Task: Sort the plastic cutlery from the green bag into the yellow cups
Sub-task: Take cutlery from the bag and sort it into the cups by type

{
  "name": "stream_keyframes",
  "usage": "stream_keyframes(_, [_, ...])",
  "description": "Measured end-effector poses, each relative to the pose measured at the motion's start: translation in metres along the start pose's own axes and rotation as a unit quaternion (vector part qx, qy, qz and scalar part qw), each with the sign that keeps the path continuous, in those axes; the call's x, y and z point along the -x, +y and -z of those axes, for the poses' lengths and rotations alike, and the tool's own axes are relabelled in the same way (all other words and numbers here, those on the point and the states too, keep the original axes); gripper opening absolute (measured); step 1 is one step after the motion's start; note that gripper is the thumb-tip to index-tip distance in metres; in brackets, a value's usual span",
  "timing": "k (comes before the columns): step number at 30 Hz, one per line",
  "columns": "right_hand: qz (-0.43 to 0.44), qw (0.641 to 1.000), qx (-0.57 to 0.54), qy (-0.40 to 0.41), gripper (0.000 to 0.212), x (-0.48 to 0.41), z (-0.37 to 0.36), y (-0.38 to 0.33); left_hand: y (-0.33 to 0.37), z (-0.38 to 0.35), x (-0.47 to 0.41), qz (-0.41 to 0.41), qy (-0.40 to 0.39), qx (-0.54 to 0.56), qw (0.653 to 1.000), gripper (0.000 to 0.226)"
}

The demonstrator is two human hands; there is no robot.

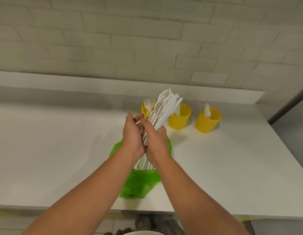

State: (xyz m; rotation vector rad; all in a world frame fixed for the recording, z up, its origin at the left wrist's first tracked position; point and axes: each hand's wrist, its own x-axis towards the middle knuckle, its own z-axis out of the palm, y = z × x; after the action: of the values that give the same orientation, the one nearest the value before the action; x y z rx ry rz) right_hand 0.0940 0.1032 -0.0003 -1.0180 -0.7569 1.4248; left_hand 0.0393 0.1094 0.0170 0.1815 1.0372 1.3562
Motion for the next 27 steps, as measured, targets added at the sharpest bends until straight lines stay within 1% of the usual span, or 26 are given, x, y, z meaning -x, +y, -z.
stream_keyframes(2, [0.009,1.0,0.023,-0.002,0.023,0.0,0.005,0.004,-0.002,0.004,-0.002,-0.021,0.0,-0.032,0.999,0.057])
stream_keyframes(3, [0.014,0.999,0.038,-0.01,0.019,0.0,0.009,0.005,-0.001,0.007,-0.003,-0.04,-0.015,-0.067,0.997,0.059])
stream_keyframes(4, [0.017,0.998,0.051,-0.025,0.013,-0.001,0.014,0.004,0.001,0.011,-0.005,-0.065,-0.045,-0.121,0.989,0.06])
stream_keyframes(6, [-0.007,0.995,0.046,-0.086,0.005,-0.001,0.026,0.001,0.009,0.016,-0.005,-0.088,-0.135,-0.245,0.956,0.057])
stream_keyframes(7, [-0.036,0.991,0.038,-0.12,0.006,0.0,0.033,-0.001,0.013,0.018,-0.003,-0.074,-0.177,-0.286,0.939,0.054])
stream_keyframes(8, [-0.071,0.985,0.034,-0.152,0.009,0.003,0.04,-0.004,0.016,0.018,0.0,-0.047,-0.212,-0.301,0.929,0.051])
stream_keyframes(10, [-0.123,0.973,0.037,-0.19,0.016,0.008,0.048,-0.01,0.017,0.019,0.005,-0.005,-0.263,-0.292,0.92,0.056])
stream_keyframes(11, [-0.138,0.97,0.043,-0.194,0.017,0.009,0.051,-0.013,0.015,0.019,0.004,-0.001,-0.278,-0.285,0.917,0.057])
stream_keyframes(12, [-0.148,0.968,0.054,-0.194,0.016,0.01,0.053,-0.015,0.011,0.018,0.004,-0.007,-0.282,-0.281,0.917,0.053])
stream_keyframes(14, [-0.158,0.965,0.081,-0.191,0.011,0.012,0.057,-0.019,0.0,0.016,0.004,-0.029,-0.263,-0.275,0.924,0.038])
stream_keyframes(16, [-0.164,0.963,0.096,-0.192,0.023,0.011,0.063,-0.023,-0.008,0.011,0.004,-0.04,-0.222,-0.253,0.941,0.03])
stream_keyframes(18, [-0.149,0.966,0.098,-0.186,0.031,0.009,0.069,-0.026,-0.011,0.006,0.003,-0.046,-0.18,-0.219,0.958,0.031])
stream_keyframes(20, [-0.116,0.975,0.102,-0.161,0.045,0.005,0.071,-0.028,-0.014,0.0,0.0,-0.066,-0.154,-0.219,0.961,0.031])
stream_keyframes(21, [-0.095,0.979,0.11,-0.146,0.048,0.002,0.072,-0.029,-0.017,-0.003,-0.002,-0.075,-0.148,-0.223,0.961,0.029])
stream_keyframes(22, [-0.073,0.981,0.12,-0.134,0.047,0.0,0.073,-0.029,-0.021,-0.006,-0.003,-0.08,-0.145,-0.22,0.961,0.029])
stream_keyframes(25, [-0.018,0.981,0.155,-0.118,0.034,-0.006,0.076,-0.03,-0.028,-0.019,-0.005,-0.073,-0.144,-0.191,0.968,0.031])
stream_keyframes(27, [-0.002,0.98,0.172,-0.099,0.029,-0.012,0.082,-0.032,-0.033,-0.029,-0.008,-0.061,-0.134,-0.142,0.979,0.034])
